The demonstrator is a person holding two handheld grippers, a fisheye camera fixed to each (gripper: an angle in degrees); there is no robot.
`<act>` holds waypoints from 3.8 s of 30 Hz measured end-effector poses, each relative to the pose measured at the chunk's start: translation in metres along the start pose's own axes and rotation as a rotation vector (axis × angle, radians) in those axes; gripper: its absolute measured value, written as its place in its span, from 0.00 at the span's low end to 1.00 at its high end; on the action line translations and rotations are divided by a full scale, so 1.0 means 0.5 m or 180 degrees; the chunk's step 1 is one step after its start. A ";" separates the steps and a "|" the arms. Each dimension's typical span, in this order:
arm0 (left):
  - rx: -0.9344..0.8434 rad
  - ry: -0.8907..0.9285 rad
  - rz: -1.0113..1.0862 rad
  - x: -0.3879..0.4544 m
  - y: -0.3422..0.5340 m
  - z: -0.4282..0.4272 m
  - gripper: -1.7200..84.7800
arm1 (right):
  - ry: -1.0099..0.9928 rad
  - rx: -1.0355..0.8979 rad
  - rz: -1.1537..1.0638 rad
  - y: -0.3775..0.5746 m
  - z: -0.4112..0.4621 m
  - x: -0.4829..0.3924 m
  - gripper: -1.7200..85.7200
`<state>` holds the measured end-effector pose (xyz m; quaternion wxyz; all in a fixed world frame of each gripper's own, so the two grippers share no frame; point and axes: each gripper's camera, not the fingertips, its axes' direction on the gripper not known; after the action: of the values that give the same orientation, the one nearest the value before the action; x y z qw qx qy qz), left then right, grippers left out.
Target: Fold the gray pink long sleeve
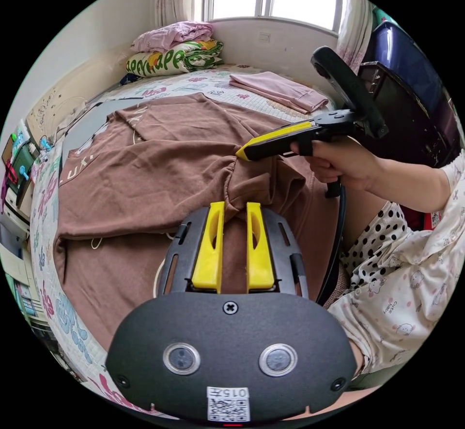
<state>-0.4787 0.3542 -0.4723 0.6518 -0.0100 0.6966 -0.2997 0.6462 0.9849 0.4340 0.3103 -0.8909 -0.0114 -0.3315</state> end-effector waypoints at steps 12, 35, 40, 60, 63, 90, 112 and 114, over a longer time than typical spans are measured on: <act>0.0003 -0.0115 0.0019 -0.007 0.013 -0.002 0.11 | 0.0044 0.0011 -0.0038 -0.030 -0.049 -0.026 0.07; -0.0072 0.0018 -0.0375 -0.079 0.026 0.038 0.11 | -0.0371 -0.0002 0.0132 -0.129 -0.174 -0.030 0.07; -0.0067 -0.0011 -0.0412 -0.083 0.030 0.047 0.11 | -0.0442 -0.0002 0.0165 -0.150 -0.198 -0.035 0.07; -0.0060 -0.0019 -0.0470 -0.100 0.039 0.082 0.11 | -0.0576 0.0002 0.0228 -0.221 -0.268 -0.075 0.07; -0.0053 -0.0008 -0.0475 -0.103 0.040 0.086 0.11 | -0.0554 0.0002 0.0218 -0.230 -0.276 -0.085 0.07; -0.0047 -0.0008 -0.0497 -0.101 0.043 0.103 0.11 | -0.0650 0.0005 0.0266 -0.272 -0.335 -0.095 0.07; -0.0043 -0.0020 -0.0572 -0.095 0.043 0.097 0.11 | -0.0784 0.0003 0.0333 -0.259 -0.350 -0.034 0.07; -0.0041 -0.0026 -0.0574 -0.094 0.043 0.096 0.11 | -0.0818 0.0004 0.0348 -0.255 -0.348 -0.024 0.07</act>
<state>-0.4199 0.3714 -0.4375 0.6250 -0.0781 0.6921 -0.3526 0.5064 0.9926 0.5985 0.3245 -0.9251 -0.0026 -0.1972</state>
